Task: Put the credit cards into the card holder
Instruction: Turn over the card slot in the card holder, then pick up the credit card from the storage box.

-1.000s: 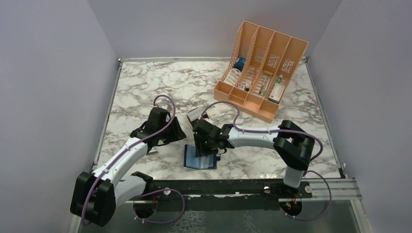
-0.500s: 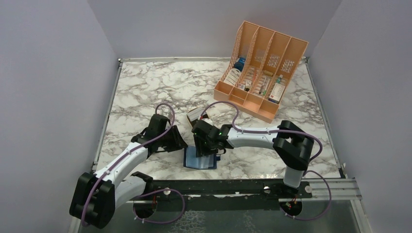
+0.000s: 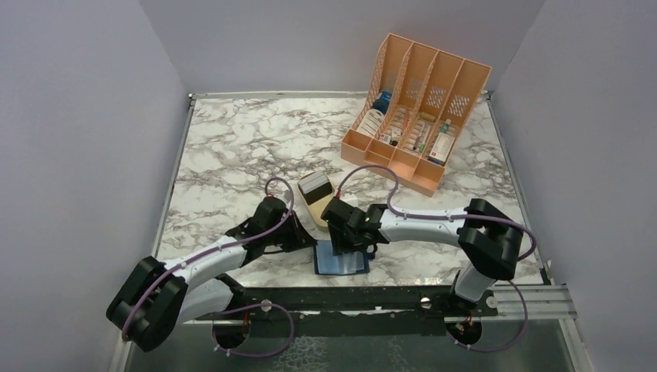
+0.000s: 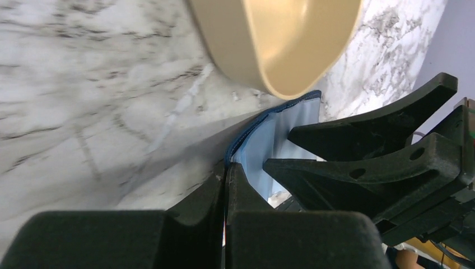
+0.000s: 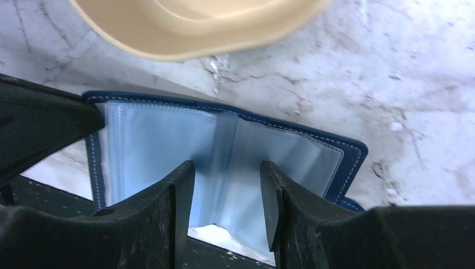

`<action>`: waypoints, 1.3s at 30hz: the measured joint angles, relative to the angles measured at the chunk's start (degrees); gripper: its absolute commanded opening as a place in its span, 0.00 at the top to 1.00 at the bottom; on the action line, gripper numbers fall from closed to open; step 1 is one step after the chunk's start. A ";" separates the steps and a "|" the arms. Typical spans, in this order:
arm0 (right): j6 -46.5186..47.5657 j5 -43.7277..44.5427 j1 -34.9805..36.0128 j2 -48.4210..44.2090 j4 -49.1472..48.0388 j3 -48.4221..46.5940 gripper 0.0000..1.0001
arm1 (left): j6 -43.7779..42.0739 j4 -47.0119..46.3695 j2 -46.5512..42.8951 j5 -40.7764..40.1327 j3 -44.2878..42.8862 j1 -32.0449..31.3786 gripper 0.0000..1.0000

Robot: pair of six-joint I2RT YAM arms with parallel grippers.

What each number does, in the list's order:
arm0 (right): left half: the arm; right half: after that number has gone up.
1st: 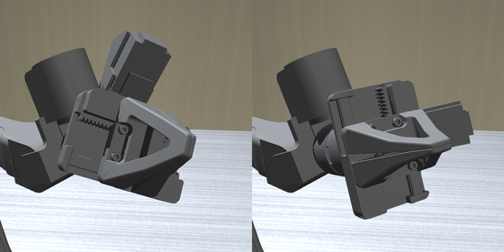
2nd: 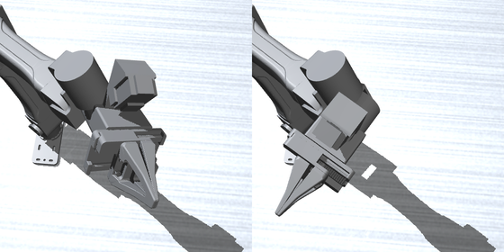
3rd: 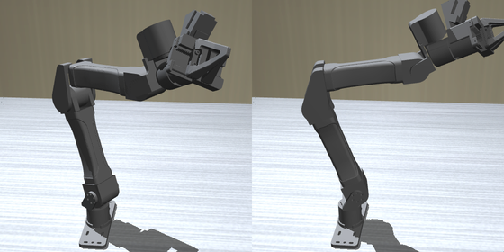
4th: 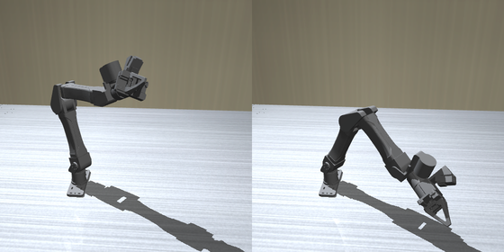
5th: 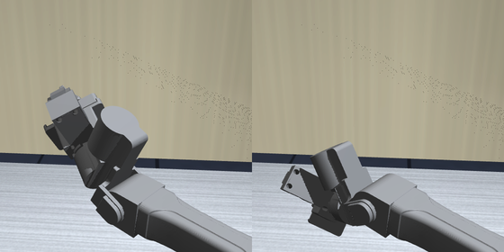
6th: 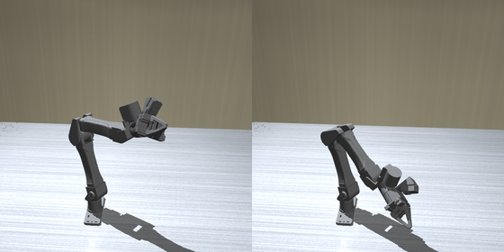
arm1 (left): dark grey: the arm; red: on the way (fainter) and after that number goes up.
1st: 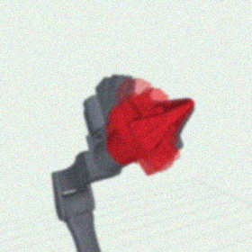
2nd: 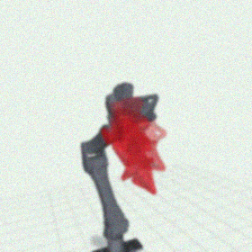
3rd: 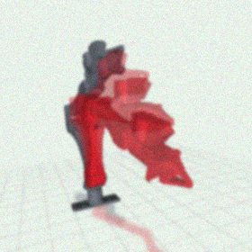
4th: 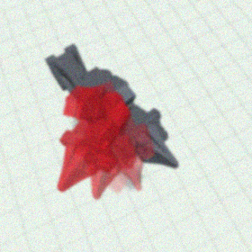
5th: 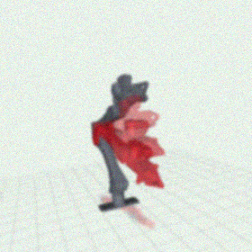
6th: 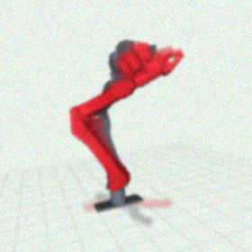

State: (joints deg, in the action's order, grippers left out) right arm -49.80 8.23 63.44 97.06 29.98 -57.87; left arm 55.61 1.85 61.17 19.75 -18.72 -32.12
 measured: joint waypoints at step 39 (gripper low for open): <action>-3.50 5.62 0.33 -2.67 2.89 3.08 0.51 | -13.18 14.27 -5.18 -20.11 -21.75 -3.32 0.25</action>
State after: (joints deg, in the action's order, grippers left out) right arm -53.30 13.85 63.77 94.39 32.86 -54.78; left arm 42.44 16.12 55.99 -0.36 -40.47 -35.44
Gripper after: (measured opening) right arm 0.492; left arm 0.809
